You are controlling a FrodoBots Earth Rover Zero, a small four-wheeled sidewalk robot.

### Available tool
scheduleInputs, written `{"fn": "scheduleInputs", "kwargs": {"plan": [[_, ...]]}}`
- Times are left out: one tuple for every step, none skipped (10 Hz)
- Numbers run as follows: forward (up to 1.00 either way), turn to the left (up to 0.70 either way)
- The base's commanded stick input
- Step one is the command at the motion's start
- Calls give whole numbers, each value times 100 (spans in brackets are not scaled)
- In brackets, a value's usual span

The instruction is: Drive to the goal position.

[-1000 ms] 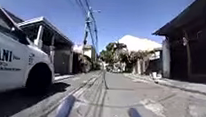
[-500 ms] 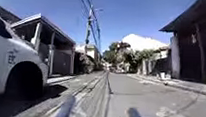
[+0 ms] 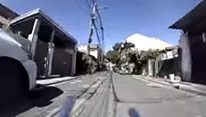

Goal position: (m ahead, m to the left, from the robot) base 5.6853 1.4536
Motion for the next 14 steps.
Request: {"fn": "scheduleInputs", "kwargs": {"plan": [[100,-38],[100,-34],[100,-2],[100,7],[100,1],[100,0],[100,0],[100,0],[100,0],[100,0],[100,0],[100,0],[100,0],[100,0]]}}
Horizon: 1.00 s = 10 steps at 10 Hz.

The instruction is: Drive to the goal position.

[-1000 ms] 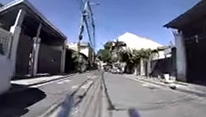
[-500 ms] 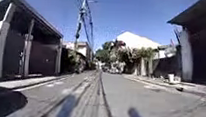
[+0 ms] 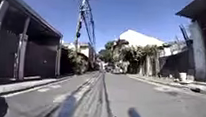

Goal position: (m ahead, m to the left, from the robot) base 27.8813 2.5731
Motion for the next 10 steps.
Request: {"fn": "scheduleInputs", "kwargs": {"plan": [[100,0],[100,0],[100,0],[100,0],[100,0],[100,0],[100,0],[100,0],[100,13],[100,9]]}}
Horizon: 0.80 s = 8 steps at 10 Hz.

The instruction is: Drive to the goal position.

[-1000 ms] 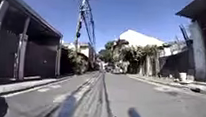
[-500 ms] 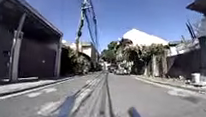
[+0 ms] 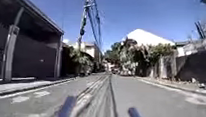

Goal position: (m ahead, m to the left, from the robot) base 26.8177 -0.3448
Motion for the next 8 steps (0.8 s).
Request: {"fn": "scheduleInputs", "kwargs": {"plan": [[100,0],[100,1],[100,4],[100,7],[100,7],[100,5],[100,2],[100,3]]}}
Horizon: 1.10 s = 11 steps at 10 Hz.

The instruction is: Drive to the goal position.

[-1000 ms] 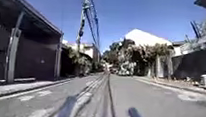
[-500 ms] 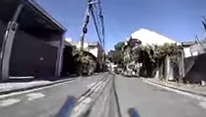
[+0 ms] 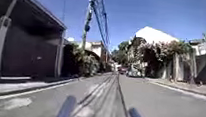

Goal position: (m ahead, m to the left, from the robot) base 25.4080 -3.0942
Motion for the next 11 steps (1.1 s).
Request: {"fn": "scheduleInputs", "kwargs": {"plan": [[100,8],[100,10],[100,15],[100,18],[100,8],[100,2],[100,9],[100,13],[100,14],[100,15],[100,13]]}}
